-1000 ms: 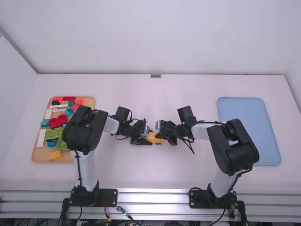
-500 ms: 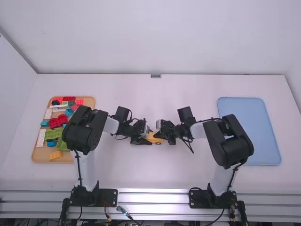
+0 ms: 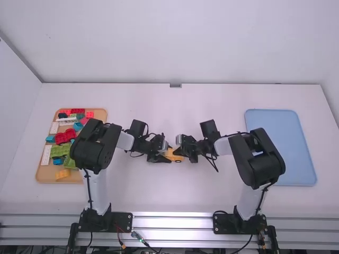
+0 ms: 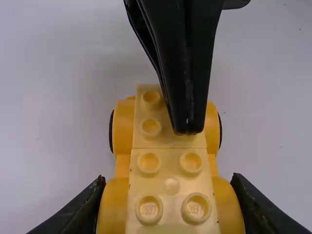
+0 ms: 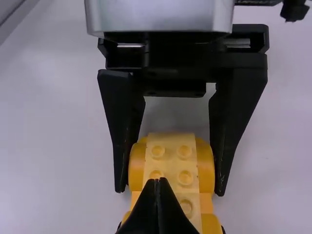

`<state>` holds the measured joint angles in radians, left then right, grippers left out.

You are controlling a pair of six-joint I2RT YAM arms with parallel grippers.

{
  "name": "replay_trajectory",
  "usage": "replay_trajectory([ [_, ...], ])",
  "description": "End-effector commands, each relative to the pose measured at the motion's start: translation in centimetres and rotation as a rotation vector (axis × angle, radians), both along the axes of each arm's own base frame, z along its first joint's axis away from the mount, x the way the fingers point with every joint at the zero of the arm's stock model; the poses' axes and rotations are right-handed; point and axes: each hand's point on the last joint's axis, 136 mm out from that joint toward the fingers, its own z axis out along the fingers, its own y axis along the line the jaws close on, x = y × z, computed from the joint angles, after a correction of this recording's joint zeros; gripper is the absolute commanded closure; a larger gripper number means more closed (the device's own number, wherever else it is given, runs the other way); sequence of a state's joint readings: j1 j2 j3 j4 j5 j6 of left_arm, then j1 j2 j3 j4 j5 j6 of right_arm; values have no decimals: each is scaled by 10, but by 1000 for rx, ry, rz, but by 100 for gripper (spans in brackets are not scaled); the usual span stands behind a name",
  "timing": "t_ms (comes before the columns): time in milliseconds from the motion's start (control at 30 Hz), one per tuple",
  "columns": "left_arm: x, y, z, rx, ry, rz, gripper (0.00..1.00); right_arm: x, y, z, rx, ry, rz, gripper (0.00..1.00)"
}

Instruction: Assemble lego blocks to make yellow taxi

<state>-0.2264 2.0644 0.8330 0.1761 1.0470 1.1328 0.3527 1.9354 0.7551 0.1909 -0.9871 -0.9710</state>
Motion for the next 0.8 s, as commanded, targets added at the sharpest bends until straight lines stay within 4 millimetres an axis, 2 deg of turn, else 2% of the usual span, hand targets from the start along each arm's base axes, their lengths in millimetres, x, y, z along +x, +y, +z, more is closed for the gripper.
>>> replay_trajectory([
  [0,0,-4,2,-11,-12,-17,63,-18,-22,-50,-174,77,-61,100],
  [300,1,-4,2,-11,-11,-16,64,-16,-34,-54,-162,96,-124,100],
  [500,0,-4,2,-12,-11,-17,64,3,-29,-43,-144,90,-156,100],
  [600,0,-4,2,-11,-11,-17,64,20,-22,-23,-117,56,-166,100],
  [700,0,-4,2,-11,-11,-17,63,26,-19,0,-98,26,-149,100],
  [767,1,-4,2,-8,-12,-16,62,34,-17,24,-96,6,-149,100],
])
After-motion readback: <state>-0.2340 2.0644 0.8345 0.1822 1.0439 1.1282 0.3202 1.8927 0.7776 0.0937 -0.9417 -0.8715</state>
